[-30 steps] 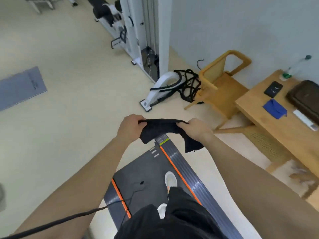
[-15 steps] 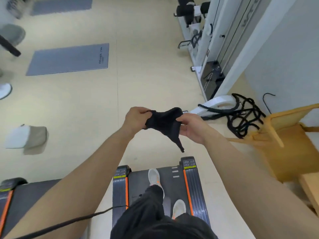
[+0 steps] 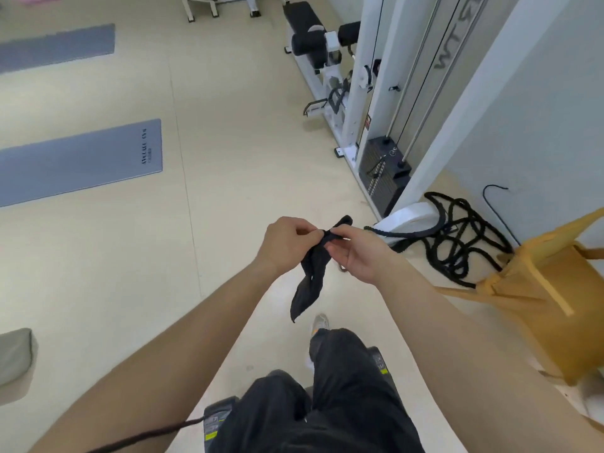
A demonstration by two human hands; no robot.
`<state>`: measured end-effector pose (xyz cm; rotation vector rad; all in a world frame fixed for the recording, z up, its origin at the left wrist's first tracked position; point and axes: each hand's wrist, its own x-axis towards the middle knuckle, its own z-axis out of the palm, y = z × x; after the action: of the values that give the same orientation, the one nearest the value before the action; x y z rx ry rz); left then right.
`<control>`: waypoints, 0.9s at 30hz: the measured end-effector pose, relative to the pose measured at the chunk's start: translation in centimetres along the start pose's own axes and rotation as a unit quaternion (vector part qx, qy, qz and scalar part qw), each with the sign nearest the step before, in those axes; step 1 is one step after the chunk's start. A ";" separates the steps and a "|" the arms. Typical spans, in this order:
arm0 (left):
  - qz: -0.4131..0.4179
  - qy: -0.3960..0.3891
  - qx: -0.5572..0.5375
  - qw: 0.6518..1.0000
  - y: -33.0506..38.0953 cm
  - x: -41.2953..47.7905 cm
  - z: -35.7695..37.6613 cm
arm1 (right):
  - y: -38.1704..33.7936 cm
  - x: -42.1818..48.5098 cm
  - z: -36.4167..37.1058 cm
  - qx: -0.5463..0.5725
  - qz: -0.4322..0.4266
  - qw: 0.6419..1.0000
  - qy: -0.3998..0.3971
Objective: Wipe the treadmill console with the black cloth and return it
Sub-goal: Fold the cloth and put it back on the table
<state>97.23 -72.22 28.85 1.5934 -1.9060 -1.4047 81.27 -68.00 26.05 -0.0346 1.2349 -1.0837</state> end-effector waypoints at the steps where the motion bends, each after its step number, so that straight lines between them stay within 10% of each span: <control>1: 0.014 -0.014 0.009 1.000 -0.1 2.2 0.4 | -0.6 1.7 -0.4 0.019 -0.011 1.000 0.002; 8: 0.128 -0.103 0.126 0.978 -1.8 20.3 7.3 | -5.0 17.1 -6.2 0.097 -0.086 0.990 0.048; 20: 0.302 -0.365 0.291 0.831 8.2 35.8 19.6 | -11.0 20.5 -22.6 -0.134 -0.118 0.857 0.483; 27: 0.368 -0.362 0.298 0.803 12.5 37.8 31.1 | -13.1 14.3 -27.6 0.142 -0.146 0.829 0.521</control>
<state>54.03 -91.05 10.66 0.2258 -3.1479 -1.1536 50.79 -70.55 11.88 0.7082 2.0582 -1.6293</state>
